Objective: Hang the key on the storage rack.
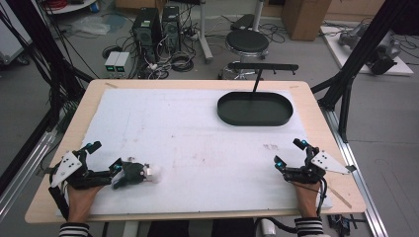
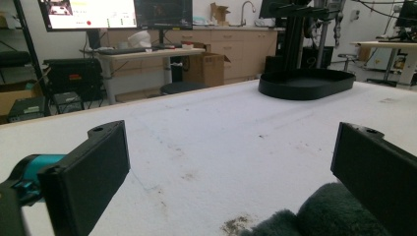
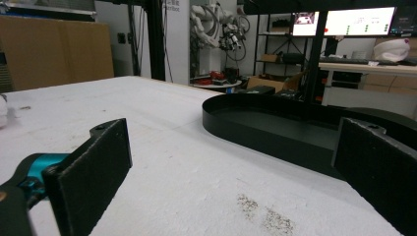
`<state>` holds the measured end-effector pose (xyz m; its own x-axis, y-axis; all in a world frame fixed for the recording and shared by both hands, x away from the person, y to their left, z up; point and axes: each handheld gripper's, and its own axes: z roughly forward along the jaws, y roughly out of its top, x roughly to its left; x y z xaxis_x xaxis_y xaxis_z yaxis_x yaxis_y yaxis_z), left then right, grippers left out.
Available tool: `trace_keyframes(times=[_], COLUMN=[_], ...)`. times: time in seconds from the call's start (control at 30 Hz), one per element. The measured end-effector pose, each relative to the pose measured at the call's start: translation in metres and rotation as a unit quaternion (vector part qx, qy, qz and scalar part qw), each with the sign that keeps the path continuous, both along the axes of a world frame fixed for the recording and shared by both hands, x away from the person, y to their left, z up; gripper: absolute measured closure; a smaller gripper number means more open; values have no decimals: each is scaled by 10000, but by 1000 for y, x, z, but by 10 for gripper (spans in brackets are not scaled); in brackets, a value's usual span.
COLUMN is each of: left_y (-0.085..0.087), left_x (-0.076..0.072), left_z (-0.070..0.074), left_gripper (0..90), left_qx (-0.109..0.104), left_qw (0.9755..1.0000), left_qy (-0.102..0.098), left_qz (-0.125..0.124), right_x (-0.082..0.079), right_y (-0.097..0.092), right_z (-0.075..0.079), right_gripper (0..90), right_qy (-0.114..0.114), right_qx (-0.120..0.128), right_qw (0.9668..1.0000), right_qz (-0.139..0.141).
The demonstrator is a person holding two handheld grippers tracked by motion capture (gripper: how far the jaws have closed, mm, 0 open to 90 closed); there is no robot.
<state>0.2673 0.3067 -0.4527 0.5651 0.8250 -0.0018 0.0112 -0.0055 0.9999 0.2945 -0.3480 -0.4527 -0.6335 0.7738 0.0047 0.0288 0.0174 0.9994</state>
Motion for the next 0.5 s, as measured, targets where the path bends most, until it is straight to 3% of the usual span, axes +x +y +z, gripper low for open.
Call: trace_keyframes(times=[0.5], left_y=[1], left_x=[0], left_z=[0], left_gripper=[17], left_qx=[-70], left_qw=[10000], left_qy=[8], left_qz=[-10], right_x=[0], right_y=[0], right_z=[0], right_gripper=[6], right_qy=[2], right_qx=[3], right_qw=[10000], right_qz=[-9])
